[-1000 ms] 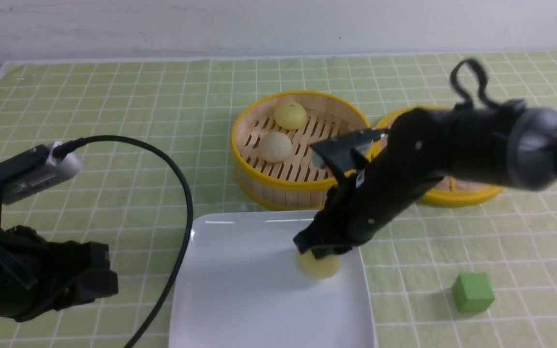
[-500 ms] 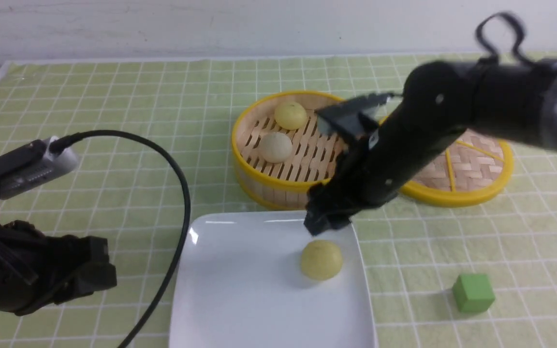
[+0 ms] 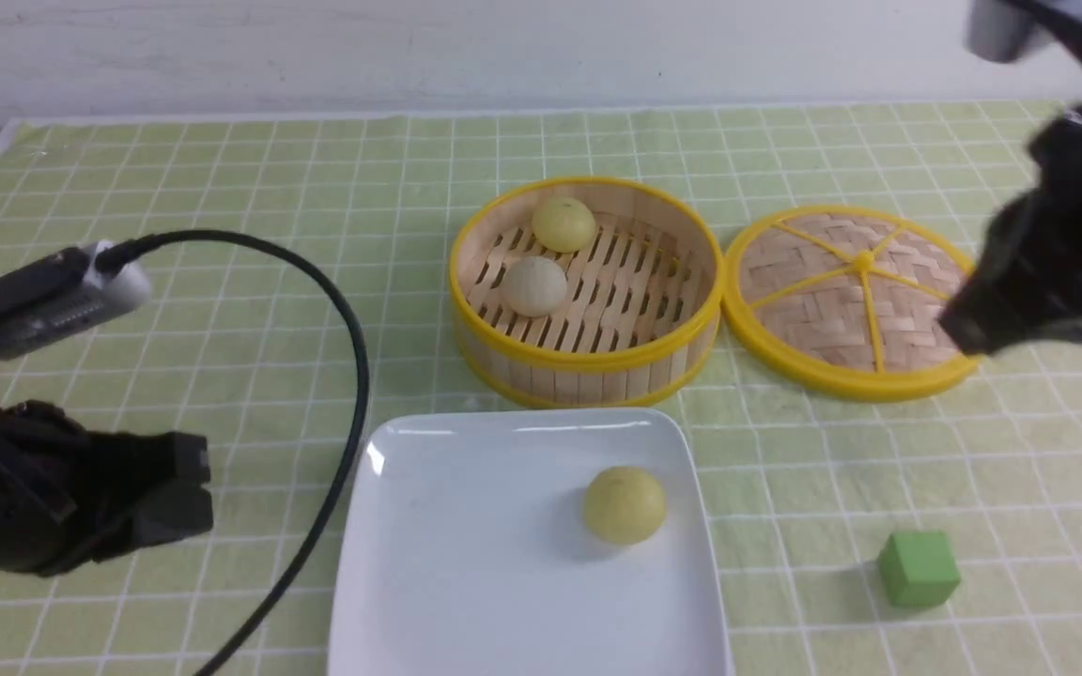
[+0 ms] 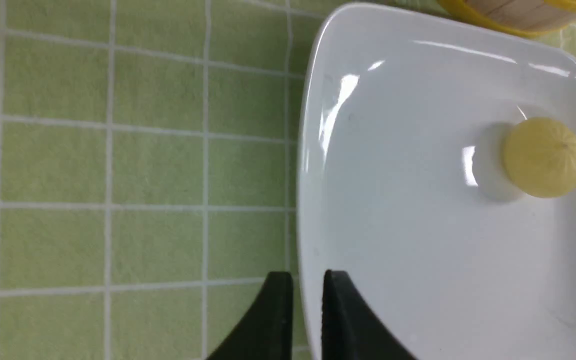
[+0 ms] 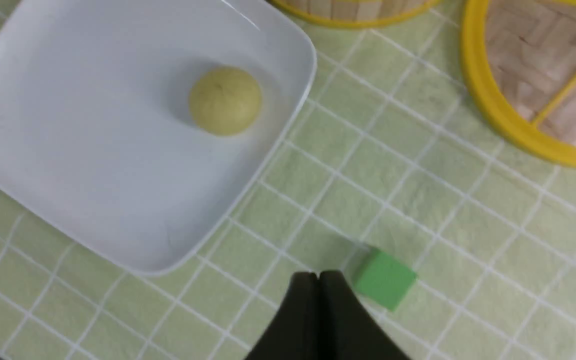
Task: Put the steamed buns into the plate on the green tablecloth.
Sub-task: 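Reach into the bamboo steamer and grasp a bun with the left gripper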
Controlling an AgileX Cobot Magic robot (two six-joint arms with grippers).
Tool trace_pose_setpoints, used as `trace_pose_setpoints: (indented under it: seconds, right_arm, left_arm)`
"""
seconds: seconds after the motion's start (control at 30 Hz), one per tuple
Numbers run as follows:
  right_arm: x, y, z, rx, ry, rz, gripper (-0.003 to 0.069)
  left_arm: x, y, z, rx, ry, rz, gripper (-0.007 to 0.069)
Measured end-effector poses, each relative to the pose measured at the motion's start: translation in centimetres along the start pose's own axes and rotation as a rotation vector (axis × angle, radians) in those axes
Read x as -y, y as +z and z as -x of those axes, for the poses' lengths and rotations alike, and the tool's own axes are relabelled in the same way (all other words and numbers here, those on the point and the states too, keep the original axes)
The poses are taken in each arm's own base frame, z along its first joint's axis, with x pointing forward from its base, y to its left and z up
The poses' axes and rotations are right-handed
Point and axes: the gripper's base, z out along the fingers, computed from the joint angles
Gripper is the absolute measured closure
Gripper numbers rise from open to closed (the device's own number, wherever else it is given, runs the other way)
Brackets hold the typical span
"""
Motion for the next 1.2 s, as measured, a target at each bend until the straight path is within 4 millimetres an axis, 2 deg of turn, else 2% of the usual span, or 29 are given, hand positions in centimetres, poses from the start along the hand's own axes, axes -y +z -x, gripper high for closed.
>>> trace_pose_setpoints:
  seconds: [0.03, 0.07, 0.1, 0.17, 0.2, 0.23, 0.27, 0.3, 0.33, 0.37, 0.4, 0.43, 0.47, 0.5, 0.57, 0.7, 0.73, 0.83, 0.87, 0.9, 0.97, 1.07, 1.2]
  right_arm:
    - [0.0, -0.3, -2.0, -0.012, 0.006, -0.013, 0.0672]
    - [0.1, -0.5, -3.1, -0.011, 0.007, -0.018, 0.0672]
    - [0.0, -0.8, -4.8, 0.002, 0.008, -0.024, 0.0672]
    - [0.1, -0.4, -7.2, 0.016, 0.009, -0.029, 0.0672]
    - [0.1, -0.1, -7.4, 0.010, 0.010, -0.029, 0.0672]
    - [0.1, 0.1, -8.4, 0.022, 0.010, -0.032, 0.0671]
    - [0.2, 1.2, -10.3, 0.030, 0.014, -0.035, 0.0670]
    - [0.2, 1.1, -10.4, 0.036, 0.013, -0.036, 0.0670]
    - [0.3, 1.8, -11.5, 0.049, 0.015, -0.038, 0.0669]
    - [0.3, 2.1, -12.0, 0.048, 0.016, -0.038, 0.0668]
    - [0.3, 2.9, -12.9, 0.059, 0.017, -0.040, 0.0667]
    - [0.4, 3.2, -13.4, 0.070, 0.018, -0.042, 0.0666]
    - [0.4, 3.4, -13.5, 0.076, 0.018, -0.042, 0.0666]
    - [0.4, 3.5, -13.6, 0.078, 0.018, -0.042, 0.0665]
    - [0.4, 3.8, -13.8, 0.090, 0.019, -0.043, 0.0664]
    - [0.4, 3.8, -13.5, 0.126, 0.018, -0.045, 0.0662]
    - [0.4, 3.8, -13.5, 0.128, 0.018, -0.045, 0.0662]
    - [0.5, 3.8, -13.4, 0.139, 0.018, -0.045, 0.0658]
    - [0.5, 3.8, -13.4, 0.139, 0.018, -0.045, 0.0657]
    - [0.4, 3.8, -13.3, 0.140, 0.018, -0.044, 0.0657]
    - [0.4, 3.8, -13.3, 0.140, 0.018, -0.044, 0.0655]
    - [0.4, 3.8, -13.3, 0.140, 0.018, -0.044, 0.0654]
    - [0.4, 3.8, -13.3, 0.140, 0.018, -0.044, 0.0653]
  left_arm:
    - [0.2, -0.1, 1.2, -0.014, 0.022, 0.014, 0.0574]
    - [0.3, 0.1, 2.0, -0.036, 0.023, 0.016, 0.0599]
    - [0.6, 0.2, 3.7, -0.058, 0.031, 0.010, 0.0618]
    - [1.6, 0.3, 5.9, -0.081, 0.051, -0.025, 0.0622]
    - [1.8, 0.4, 6.1, -0.084, 0.053, -0.033, 0.0622]
    - [2.4, 0.8, 6.8, -0.108, 0.074, -0.056, 0.0622]
    - [4.5, 1.4, 8.2, -0.122, 0.137, -0.108, 0.0622]
    - [4.7, 1.5, 8.3, -0.125, 0.144, -0.113, 0.0622]
    - [6.8, 2.4, 9.2, -0.139, 0.205, -0.147, 0.0619]
    - [7.6, 3.2, 9.5, -0.151, 0.226, -0.154, 0.0613]
    - [9.9, 4.4, 10.4, -0.150, 0.278, -0.170, 0.0598]
    - [11.4, 5.7, 11.0, -0.151, 0.294, -0.161, 0.0578]
    - [12.2, 6.6, 11.5, -0.149, 0.289, -0.155, 0.0562]
    - [12.3, 7.0, 11.4, -0.158, 0.285, -0.148, 0.0558]
    - [14.5, 10.2, 13.3, -0.139, 0.269, -0.077, 0.0477]
    - [16.0, 14.7, 15.4, -0.113, 0.291, 0.053, 0.0337]
    - [16.2, 15.1, 15.6, -0.110, 0.294, 0.057, 0.0331]
    - [17.1, 18.1, 17.2, -0.090, 0.286, 0.107, 0.0248]
    - [17.2, 18.4, 17.4, -0.088, 0.283, 0.112, 0.0241]
    - [17.4, 19.7, 18.0, -0.085, 0.261, 0.118, 0.0222]
    - [17.5, 21.0, 18.3, -0.089, 0.243, 0.123, 0.0214]
    - [17.2, 23.1, 18.1, -0.109, 0.222, 0.134, 0.0212]
    - [16.9, 24.8, 17.6, -0.138, 0.205, 0.137, 0.0214]
